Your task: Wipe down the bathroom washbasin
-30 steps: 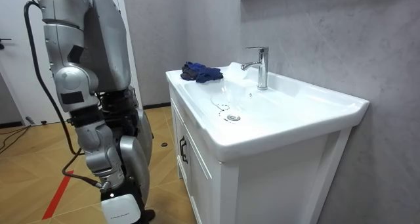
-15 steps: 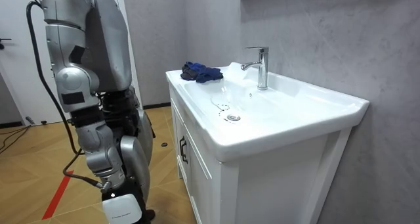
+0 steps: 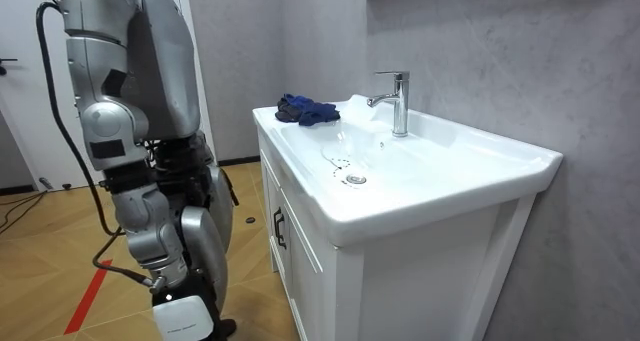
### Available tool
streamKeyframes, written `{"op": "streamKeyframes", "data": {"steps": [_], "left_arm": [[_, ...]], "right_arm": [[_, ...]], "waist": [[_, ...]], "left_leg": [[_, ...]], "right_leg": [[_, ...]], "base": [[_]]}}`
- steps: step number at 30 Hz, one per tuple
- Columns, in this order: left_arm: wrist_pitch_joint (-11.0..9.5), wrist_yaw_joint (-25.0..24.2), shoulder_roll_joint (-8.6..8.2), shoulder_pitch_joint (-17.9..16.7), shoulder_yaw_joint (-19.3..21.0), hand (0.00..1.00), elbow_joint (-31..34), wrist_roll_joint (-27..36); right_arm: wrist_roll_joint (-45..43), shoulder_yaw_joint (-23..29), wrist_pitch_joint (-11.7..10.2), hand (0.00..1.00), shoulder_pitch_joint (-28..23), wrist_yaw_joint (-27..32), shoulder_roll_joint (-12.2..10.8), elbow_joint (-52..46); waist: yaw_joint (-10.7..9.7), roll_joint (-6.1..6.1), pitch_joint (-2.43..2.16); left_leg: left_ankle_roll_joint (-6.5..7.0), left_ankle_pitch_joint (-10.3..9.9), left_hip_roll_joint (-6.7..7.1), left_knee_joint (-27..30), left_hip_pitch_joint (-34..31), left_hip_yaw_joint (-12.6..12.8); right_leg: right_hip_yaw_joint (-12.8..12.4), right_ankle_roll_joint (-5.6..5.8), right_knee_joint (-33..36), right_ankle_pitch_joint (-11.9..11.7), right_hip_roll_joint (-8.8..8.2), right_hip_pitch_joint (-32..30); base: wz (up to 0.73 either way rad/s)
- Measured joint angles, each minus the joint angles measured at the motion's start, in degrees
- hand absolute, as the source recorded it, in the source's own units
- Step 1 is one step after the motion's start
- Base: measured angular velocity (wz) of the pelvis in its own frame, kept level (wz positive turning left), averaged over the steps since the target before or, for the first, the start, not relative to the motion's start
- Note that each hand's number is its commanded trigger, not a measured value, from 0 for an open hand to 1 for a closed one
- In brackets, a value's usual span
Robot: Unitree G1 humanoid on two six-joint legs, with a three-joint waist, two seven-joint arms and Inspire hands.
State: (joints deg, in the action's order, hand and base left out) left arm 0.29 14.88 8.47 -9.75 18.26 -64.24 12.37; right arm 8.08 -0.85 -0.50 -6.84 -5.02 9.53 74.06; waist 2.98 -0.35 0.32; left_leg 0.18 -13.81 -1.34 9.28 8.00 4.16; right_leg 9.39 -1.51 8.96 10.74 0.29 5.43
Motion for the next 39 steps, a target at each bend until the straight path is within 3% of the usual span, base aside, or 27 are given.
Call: {"op": "streamKeyframes", "data": {"steps": [2, 6, 11, 13, 14, 18, 20, 24, 28, 35, 39], "left_arm": [[-1.41, 4.23, 0.14, 0.05, 3.02, 0.00, 1.83, 3.61], [-3.43, 10.29, 0.14, -1.42, 7.07, 0.00, 11.24, 6.21], [-5.93, 20.32, 0.31, -2.52, 11.41, 0.00, 24.94, 6.26], [-7.40, 23.41, 0.57, -2.46, 11.98, 0.00, 28.99, 6.17], [-8.15, 25.26, 0.83, -2.38, 12.46, 0.00, 31.76, 6.18], [-9.81, 31.05, 2.69, -2.45, 13.36, 0.00, 41.30, 5.96], [-11.03, 33.83, 4.81, -2.14, 13.36, 0.00, 45.56, 5.93], [-11.81, 36.72, 6.71, -0.50, 15.72, 0.00, 52.99, 1.80], [-12.41, 37.70, 8.60, 0.40, 16.00, 0.00, 59.95, -3.28], [-12.62, 37.03, 8.81, 0.82, 15.60, 0.00, 70.33, -16.52], [-12.63, 35.59, 9.36, 2.27, 14.64, 0.00, 73.36, -19.13]], "right_arm": [[-0.64, -0.10, -0.12, 0.00, -0.02, 0.65, 0.54, -0.06], [-4.10, 0.89, -0.35, 0.00, 0.02, 0.60, 1.08, -0.98], [-5.33, 2.40, -0.67, 0.00, -1.32, 0.50, 1.72, -2.95], [-7.36, 2.84, -0.73, 0.00, -1.68, 0.41, 1.81, -3.16], [-8.54, 3.33, -0.71, 0.00, -1.64, 0.19, 1.82, -3.31], [-8.68, 3.58, -0.83, 0.00, -2.41, 0.13, 1.84, -5.29], [-8.77, 3.88, -0.97, 0.00, -3.05, 0.56, 1.85, -5.15], [-11.02, 5.16, -1.37, 0.00, -3.99, 0.67, 1.91, -5.25], [-11.08, 6.16, -1.35, 0.00, -3.95, 0.62, 2.12, -5.22], [-11.36, 6.19, -1.08, 0.00, -4.39, 0.39, 2.35, -3.50], [-12.96, 6.05, -0.67, 0.00, -4.73, -0.61, 2.83, -2.47]], "waist": [[1.61, 0.48, 0.34], [3.13, 0.92, 0.13], [4.54, 1.11, -0.26], [5.15, 1.38, -0.70], [5.23, 1.61, -0.90], [5.41, 1.85, -0.93], [4.96, 2.31, -0.90], [4.66, 2.77, -0.79], [2.91, 3.75, -0.52], [0.44, 4.61, -0.10], [-0.62, 4.83, 0.25]], "left_leg": [[0.00, 0.00, 0.07, 0.00, 0.29, 0.39], [0.00, 0.00, 0.06, -0.09, 0.10, 0.27], [0.02, 0.01, 0.32, 0.07, 0.17, -1.39], [0.03, 0.02, 0.39, 0.17, 0.12, -1.60], [0.04, 0.02, 0.41, 0.21, 0.11, -1.62], [0.05, 0.03, 0.41, 0.31, 0.33, -1.59], [0.05, 0.03, 0.42, 0.34, 0.70, -1.80], [0.06, 0.02, 0.45, 0.19, 0.72, -1.81], [0.11, 0.05, 0.53, 0.24, 0.71, -2.01], [0.11, 0.06, 0.67, 0.29, 0.90, -2.33], [0.11, 0.06, 0.83, 0.26, 1.24, -2.59]], "right_leg": [[-0.54, 0.05, -0.02, 0.04, -0.07, 0.15], [-0.48, 0.08, -0.05, 0.12, -0.08, -0.43], [0.29, 0.15, 0.60, 0.18, -0.06, -0.04], [0.35, 0.17, 0.73, 0.20, -0.21, -0.15], [0.17, 0.18, 0.72, 0.21, -0.14, -0.30], [0.03, 0.17, 0.92, 0.21, -0.07, -0.35], [0.03, 0.17, 1.00, 0.20, -0.09, 0.06], [-0.19, 0.13, 1.80, 0.37, -0.13, -0.51], [-0.21, 0.15, 1.83, 0.38, -0.14, -0.42], [-1.47, 0.17, 1.76, 0.41, -0.01, -0.70], [-2.08, 0.22, 1.76, 0.42, -0.10, -0.63]], "base": [[-0.11], [0.00], [0.09], [-0.02], [-0.04], [-0.01], [0.00], [-0.02], [0.00], [-0.07], [-0.12]]}}
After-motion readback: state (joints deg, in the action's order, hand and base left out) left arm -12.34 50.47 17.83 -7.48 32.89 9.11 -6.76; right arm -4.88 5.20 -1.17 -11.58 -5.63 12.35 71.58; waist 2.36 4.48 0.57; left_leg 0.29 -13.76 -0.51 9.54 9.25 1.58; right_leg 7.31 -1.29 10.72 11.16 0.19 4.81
